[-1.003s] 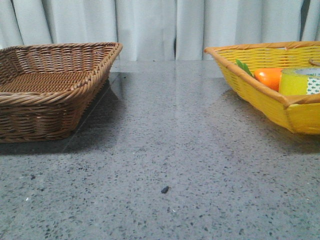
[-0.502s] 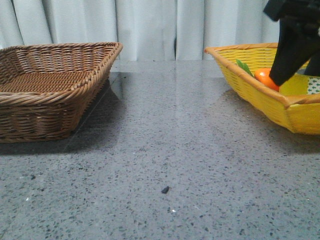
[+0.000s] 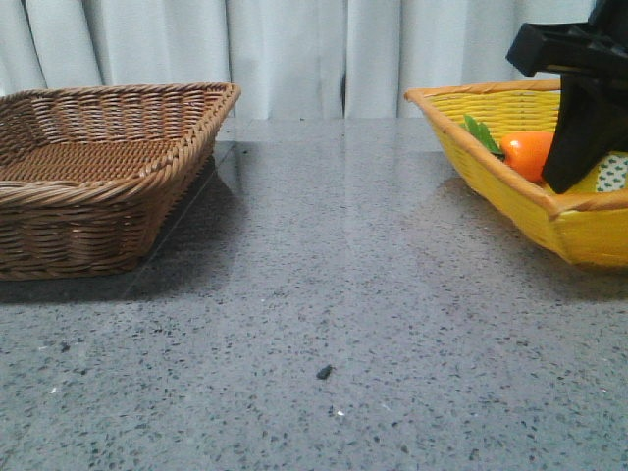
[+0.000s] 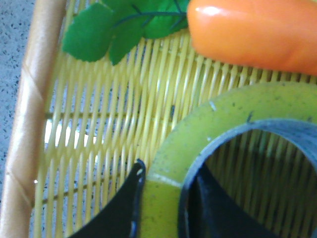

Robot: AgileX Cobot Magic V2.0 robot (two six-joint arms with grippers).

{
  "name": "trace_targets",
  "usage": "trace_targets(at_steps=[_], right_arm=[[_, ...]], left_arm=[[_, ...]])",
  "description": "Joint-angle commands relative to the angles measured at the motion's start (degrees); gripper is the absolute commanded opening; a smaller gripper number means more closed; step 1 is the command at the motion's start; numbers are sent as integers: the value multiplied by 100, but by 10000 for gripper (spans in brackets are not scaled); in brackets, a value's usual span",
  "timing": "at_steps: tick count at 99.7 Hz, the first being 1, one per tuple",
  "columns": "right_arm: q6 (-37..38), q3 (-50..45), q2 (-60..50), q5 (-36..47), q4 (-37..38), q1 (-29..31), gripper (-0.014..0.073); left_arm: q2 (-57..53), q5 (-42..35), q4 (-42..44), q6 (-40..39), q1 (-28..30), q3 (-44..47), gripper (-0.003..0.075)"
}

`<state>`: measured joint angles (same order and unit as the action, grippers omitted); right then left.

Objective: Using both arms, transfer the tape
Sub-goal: 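Lower the right gripper into the yellow basket onto the yellow tape roll, then lift the tape roll with the right gripper and set it on the table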

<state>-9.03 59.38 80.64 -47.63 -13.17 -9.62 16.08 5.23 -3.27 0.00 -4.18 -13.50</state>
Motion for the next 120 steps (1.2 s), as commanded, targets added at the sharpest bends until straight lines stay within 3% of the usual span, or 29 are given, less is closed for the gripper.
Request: trace_targets(at_steps=[1, 33, 54, 67, 80, 120], right_arm=[[-57, 171, -155, 195, -12, -2, -74], [-57, 1410, -330, -781, -2, -157, -46], [-57, 2331, -318, -1175, -2, -1145, -46], [-57, 2456, -181, -1107, -2, -2015, -46], [-57, 2456, 140, -1040, -14, -2503, -46], [-57, 2456, 1268, -799, -35, -2799, -23]], left_arm=[[91, -469, -60, 0, 13, -225, -21], [91, -469, -60, -31, 13, -225, -21], [91, -469, -60, -31, 13, -225, -21], [91, -469, -60, -31, 13, -225, -21], [91, -469, -60, -31, 13, -225, -21], [91, -425, -60, -31, 13, -225, -21]])
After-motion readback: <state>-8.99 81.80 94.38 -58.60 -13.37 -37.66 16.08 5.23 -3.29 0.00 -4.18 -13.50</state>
